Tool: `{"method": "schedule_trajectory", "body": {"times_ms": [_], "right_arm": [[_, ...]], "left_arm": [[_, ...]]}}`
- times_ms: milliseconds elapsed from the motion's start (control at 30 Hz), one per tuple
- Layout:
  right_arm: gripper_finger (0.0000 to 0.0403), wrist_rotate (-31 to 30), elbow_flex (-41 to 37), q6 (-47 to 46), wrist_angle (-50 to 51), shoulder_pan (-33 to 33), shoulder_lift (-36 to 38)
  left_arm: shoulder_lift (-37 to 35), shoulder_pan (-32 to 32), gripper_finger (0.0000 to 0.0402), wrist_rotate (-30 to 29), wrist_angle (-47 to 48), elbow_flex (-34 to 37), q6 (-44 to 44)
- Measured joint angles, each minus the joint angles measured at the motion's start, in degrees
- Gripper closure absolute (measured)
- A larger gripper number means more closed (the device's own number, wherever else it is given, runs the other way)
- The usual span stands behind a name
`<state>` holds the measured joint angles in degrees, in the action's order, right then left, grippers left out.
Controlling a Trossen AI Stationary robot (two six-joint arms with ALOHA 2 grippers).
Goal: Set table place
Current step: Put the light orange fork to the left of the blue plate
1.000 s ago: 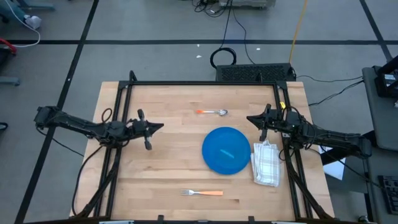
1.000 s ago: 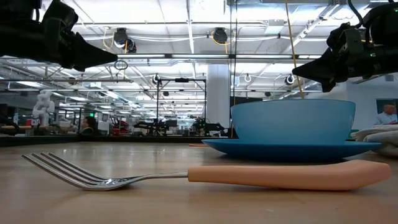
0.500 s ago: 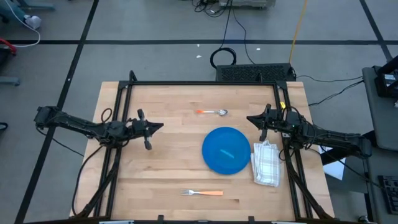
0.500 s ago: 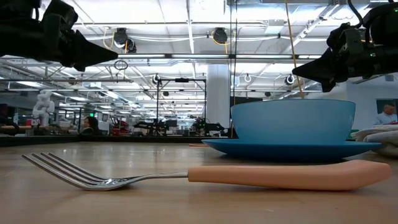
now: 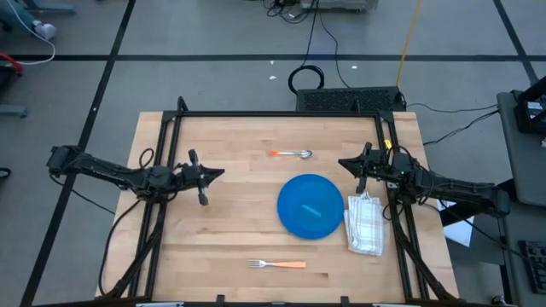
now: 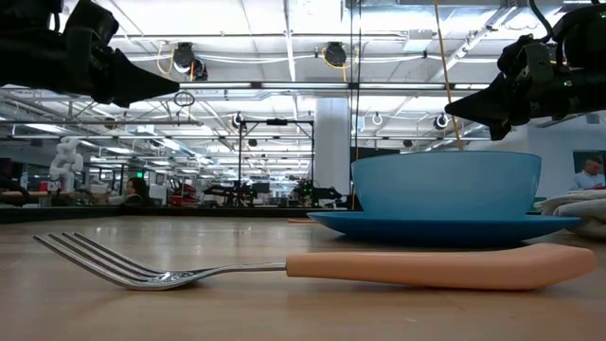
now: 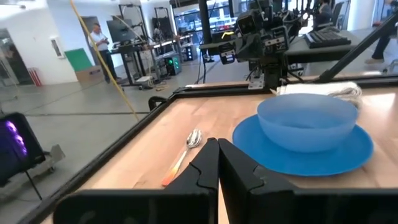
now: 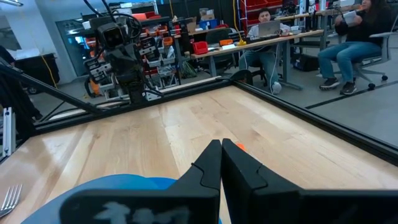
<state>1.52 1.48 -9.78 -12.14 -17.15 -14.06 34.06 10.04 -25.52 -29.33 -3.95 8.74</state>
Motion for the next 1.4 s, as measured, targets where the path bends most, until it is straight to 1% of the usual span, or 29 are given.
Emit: {"method": "schedule_trajectory", "body": {"times_ms": [100,233,300,400,500,567,700,767,867,1033,1400], "right_arm": [[0.0403,0.0,0.01,0.0,0.0,0.0,0.02],[0.0403,0.0,0.01,0.0,0.01,0.0,0.0],[0.0403,0.0,0.0,0.0,0.0,0.0,0.0],[0.0403,0.0,0.0,0.0,0.0,0.0,0.0],[0.0403,0.01,0.01,0.0,0.02,0.0,0.0],[0.0403,0.0,-0.01,0.0,0.02,0.0,0.0],[0.0403,0.0,0.0,0.0,0.02,0.0,0.0],[0.0403,0.0,-0.01,0.0,0.02,0.0,0.01],[0.0403,0.01,0.01,0.0,-0.02,0.0,0.01],[0.0403,0.0,0.0,0.0,-0.17,0.0,0.0],[0.0403,0.02,0.01,-0.02,-0.57,0.0,0.01]], "left_arm": [[0.0,0.0,0.0392,-0.02,-0.84,0.0,2.1],[0.0,0.0,0.0392,-0.02,-0.85,0.0,2.7],[0.0,0.0,0.0392,0.04,-0.85,0.0,1.34],[0.0,0.0,0.0392,1.75,-0.76,0.0,-1.66],[0.07,0.0,0.0392,3.02,-0.39,0.0,-1.51],[0.07,0.0,0.0392,3.0,-0.61,0.0,0.05],[0.05,-0.03,0.0392,2.99,-0.93,0.0,7.86],[0.04,-0.04,0.0392,2.97,-0.93,0.0,9.8],[0.04,-0.02,0.0392,2.99,-0.88,0.0,9.46],[0.04,-0.04,0.0392,2.99,-0.43,0.0,5.75],[0.04,-0.04,0.0392,2.99,-0.44,0.0,5.52]]}}
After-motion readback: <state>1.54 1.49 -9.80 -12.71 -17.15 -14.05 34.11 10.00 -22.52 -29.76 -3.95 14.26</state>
